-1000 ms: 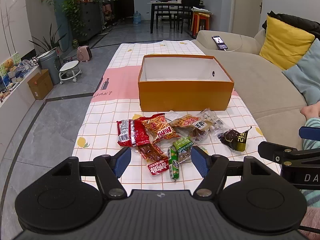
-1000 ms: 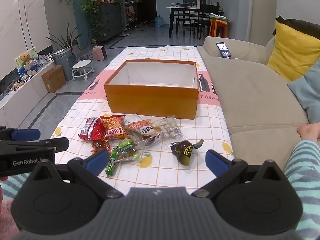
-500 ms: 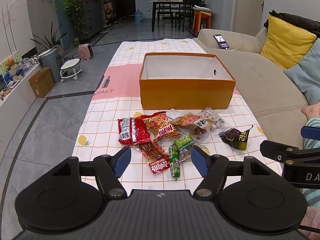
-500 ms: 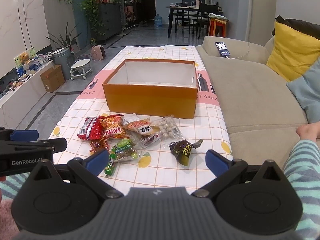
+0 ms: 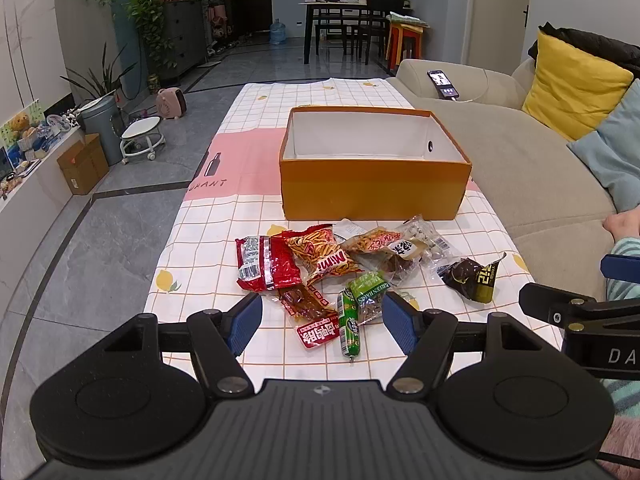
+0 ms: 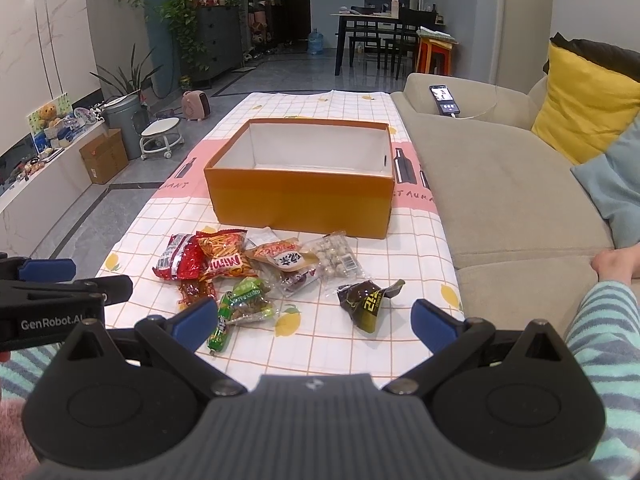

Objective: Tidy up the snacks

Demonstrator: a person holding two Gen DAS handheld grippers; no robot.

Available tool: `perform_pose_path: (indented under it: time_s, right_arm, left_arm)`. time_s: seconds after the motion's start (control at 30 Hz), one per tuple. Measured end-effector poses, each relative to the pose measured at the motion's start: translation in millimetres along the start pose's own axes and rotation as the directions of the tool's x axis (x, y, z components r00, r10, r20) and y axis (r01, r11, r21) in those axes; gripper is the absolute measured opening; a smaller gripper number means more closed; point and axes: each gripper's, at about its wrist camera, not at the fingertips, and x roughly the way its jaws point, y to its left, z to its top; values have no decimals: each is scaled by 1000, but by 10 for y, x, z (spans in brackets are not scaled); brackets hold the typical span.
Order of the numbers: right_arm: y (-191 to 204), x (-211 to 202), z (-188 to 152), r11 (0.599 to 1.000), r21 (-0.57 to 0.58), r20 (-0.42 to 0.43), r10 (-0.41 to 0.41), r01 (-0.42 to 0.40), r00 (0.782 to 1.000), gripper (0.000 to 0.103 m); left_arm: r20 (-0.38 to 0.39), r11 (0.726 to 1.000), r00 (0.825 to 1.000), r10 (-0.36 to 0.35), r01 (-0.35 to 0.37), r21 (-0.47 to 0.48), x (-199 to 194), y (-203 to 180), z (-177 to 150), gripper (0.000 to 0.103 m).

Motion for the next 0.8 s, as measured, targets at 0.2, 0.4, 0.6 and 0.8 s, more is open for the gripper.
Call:
perform_pose_path:
  time_s: [0.2,0.4,0.6,0.8]
  right_arm:
    - [-9,-7,-5,1000,7,-4,-3,3,1000,99]
    - [-4,-10,-9,1000,8,-5,-3,3,1000,99]
    - [-9,-2,-11,1000,11,-10,-4,4,1000,99]
    - [-12,1,-14,1000,15,-14,-4,4,1000,99]
  left_arm:
    - [0,1000,1000,-1,1,0,1,4,-1,81]
    - [0,1000,1000,-1,1,0,1,5,-1,81]
    - [0,1000,1000,-1,1,-2,1,4,0,81]
    - [0,1000,1000,-1,1,-1,1,2,1,81]
